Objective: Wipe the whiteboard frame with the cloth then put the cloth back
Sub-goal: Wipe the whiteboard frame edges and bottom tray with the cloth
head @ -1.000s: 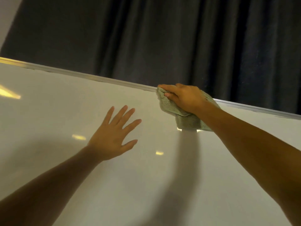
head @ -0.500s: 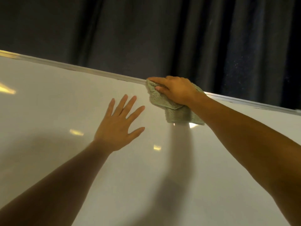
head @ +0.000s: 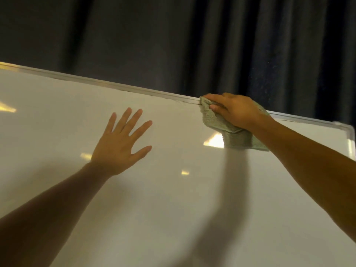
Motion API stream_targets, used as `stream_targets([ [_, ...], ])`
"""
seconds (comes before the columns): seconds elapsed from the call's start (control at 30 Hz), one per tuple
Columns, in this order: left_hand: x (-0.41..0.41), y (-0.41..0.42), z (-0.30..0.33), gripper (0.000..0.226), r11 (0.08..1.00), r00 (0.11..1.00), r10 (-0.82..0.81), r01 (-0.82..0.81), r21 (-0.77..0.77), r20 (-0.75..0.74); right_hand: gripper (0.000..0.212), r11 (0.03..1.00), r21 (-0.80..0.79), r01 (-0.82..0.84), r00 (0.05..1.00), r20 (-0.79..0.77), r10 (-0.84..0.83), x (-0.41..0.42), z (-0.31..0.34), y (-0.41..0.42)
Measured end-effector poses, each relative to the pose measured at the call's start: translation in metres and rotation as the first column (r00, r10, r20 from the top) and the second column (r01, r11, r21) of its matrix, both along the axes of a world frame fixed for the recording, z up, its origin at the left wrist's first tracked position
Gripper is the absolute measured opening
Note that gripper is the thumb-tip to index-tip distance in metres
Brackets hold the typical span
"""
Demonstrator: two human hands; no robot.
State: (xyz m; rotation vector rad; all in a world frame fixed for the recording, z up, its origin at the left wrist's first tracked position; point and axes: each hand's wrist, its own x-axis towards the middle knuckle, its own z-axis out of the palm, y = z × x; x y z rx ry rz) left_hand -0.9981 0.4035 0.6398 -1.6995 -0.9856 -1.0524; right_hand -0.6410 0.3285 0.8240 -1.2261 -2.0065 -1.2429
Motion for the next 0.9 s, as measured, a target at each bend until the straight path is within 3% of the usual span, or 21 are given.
stream_targets([
  [0.13, 0.043, -0.012, 0.005, 0.081, 0.999, 1.0, 0.007, -0.007, 0.039, -0.002, 0.044, 1.0, 0.001, -0.017, 1.0, 0.005, 0.017, 0.014, 0.002, 0.0],
  [0.3, 0.202, -0.045, 0.018, 0.075, 0.987, 0.985, -0.139, 0.129, 0.092, 0.106, 0.046, 0.999, -0.033, -0.021, 0.997, 0.079, 0.023, 0.023, 0.007, -0.006],
  [0.4, 0.253, -0.044, 0.005, 0.078, 0.992, 0.984, -0.112, 0.102, 0.074, 0.141, 0.046, 1.0, 0.002, -0.03, 0.994, 0.101, 0.029, 0.03, 0.009, -0.01],
  [0.53, 0.269, -0.033, 0.0, 0.075, 0.991, 0.997, -0.062, 0.055, 0.122, 0.052, 0.045, 1.0, -0.026, -0.003, 0.995, 0.096, 0.006, 0.052, 0.01, -0.014],
  [0.77, 0.248, -0.029, -0.002, 0.076, 0.993, 0.995, -0.045, 0.035, 0.114, 0.085, 0.045, 0.997, -0.073, 0.039, 0.998, 0.043, -0.036, 0.115, 0.01, -0.031],
  [0.9, 0.238, -0.028, -0.003, 0.078, 0.993, 0.996, -0.049, 0.04, 0.11, 0.079, 0.048, 0.996, -0.013, 0.083, 0.997, 0.004, -0.083, 0.165, 0.004, -0.045],
])
